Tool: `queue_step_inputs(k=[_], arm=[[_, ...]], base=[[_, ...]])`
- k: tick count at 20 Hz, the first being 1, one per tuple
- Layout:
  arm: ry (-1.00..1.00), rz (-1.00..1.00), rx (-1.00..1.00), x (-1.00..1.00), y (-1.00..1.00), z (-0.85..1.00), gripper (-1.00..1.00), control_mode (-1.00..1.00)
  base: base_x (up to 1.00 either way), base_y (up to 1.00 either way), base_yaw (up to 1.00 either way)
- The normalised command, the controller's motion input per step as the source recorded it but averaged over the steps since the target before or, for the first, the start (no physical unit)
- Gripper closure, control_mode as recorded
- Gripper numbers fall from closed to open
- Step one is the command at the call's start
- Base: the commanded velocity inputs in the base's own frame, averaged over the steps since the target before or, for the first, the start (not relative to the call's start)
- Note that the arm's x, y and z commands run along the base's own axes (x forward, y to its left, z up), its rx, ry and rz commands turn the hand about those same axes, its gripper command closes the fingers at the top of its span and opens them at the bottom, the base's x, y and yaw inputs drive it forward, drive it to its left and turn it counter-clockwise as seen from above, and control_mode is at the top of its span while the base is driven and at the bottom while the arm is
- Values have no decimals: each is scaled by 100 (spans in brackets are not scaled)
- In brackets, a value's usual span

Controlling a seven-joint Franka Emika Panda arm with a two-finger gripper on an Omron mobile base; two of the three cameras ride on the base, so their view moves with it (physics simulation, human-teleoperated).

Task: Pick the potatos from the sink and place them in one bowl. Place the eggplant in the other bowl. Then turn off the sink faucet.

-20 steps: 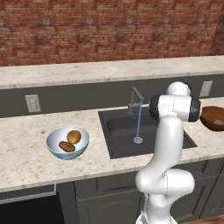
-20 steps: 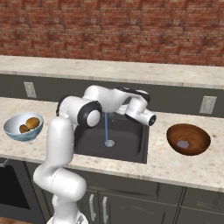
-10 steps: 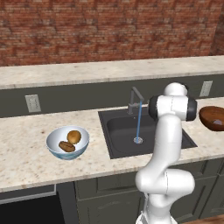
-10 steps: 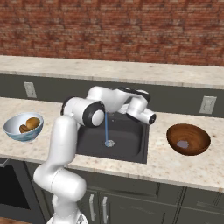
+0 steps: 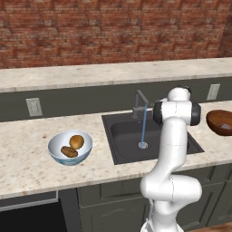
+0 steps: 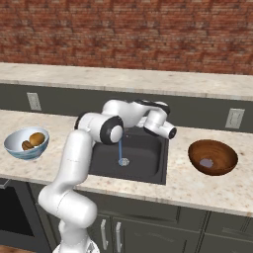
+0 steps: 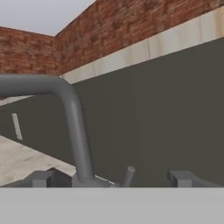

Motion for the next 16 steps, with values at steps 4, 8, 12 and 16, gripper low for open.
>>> queue_step_inputs(k=[4, 8, 12, 16], arm=[[0, 0, 0, 25, 0, -16, -100, -100], [0, 0, 0, 23, 0, -9, -100, -100], [0, 0, 1, 19, 0, 0, -100, -100], [0, 0, 2, 22, 0, 0, -100, -100]], base=[[0, 0, 0], [0, 0, 0], [0, 0, 0], [0, 0, 0]])
